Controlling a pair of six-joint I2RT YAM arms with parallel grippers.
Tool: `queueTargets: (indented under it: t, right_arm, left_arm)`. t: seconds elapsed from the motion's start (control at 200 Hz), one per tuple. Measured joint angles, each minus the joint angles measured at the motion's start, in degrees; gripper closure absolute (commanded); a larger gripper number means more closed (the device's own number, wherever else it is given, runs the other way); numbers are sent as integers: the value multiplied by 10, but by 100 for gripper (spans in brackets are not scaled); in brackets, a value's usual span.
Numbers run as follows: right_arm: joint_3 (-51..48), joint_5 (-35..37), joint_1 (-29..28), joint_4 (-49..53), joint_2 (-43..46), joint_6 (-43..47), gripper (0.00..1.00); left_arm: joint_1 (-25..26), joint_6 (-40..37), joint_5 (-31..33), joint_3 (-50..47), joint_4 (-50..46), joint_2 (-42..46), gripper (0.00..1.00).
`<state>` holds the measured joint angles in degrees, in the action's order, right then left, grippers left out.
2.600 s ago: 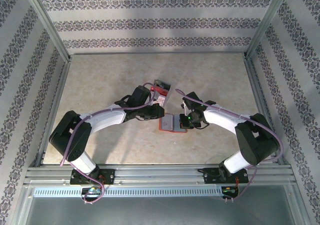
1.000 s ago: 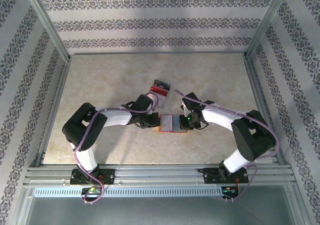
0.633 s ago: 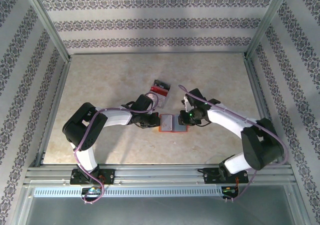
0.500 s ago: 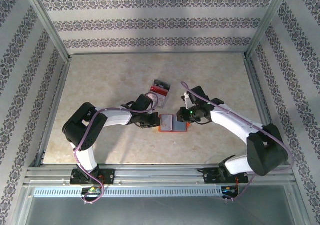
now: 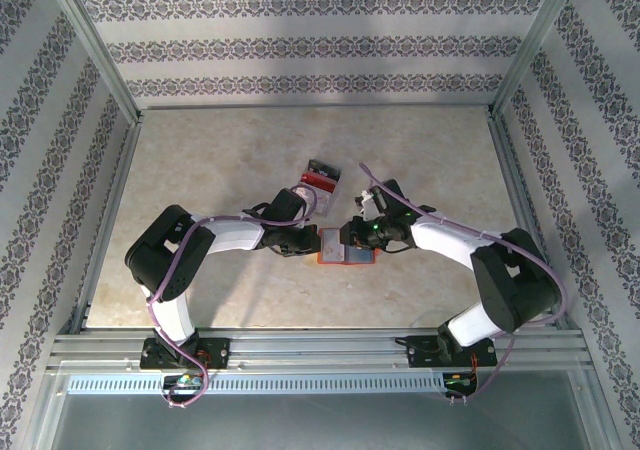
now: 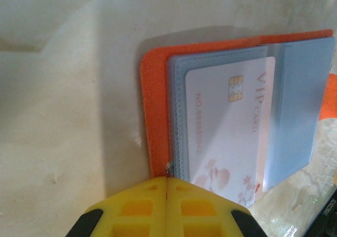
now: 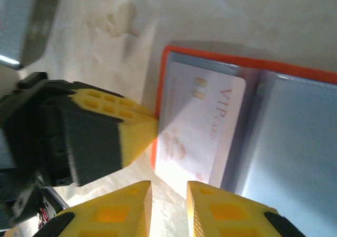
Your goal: Take the credit cards out of the card holder
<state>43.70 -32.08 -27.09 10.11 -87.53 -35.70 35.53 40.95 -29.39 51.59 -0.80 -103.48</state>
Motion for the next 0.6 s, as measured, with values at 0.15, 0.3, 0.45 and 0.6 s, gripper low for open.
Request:
queueTargets:
  t: [0.15,0.3,0.45,0.6]
  right_arm:
    - [-12,-5,8,-13,-20,-2,76]
    - [-19,-6,14,-22,-35,-2,75]
    - [-20,-7,15,-28,-47,-2,75]
    - [-21,-18,15,-41,-57,-3,76]
  left_arm:
    - [0,0,0,0,0,0,97]
    - [0,0,0,0,0,0,97]
    - [0,0,0,0,0,0,97]
    - [0,0,0,0,0,0,97]
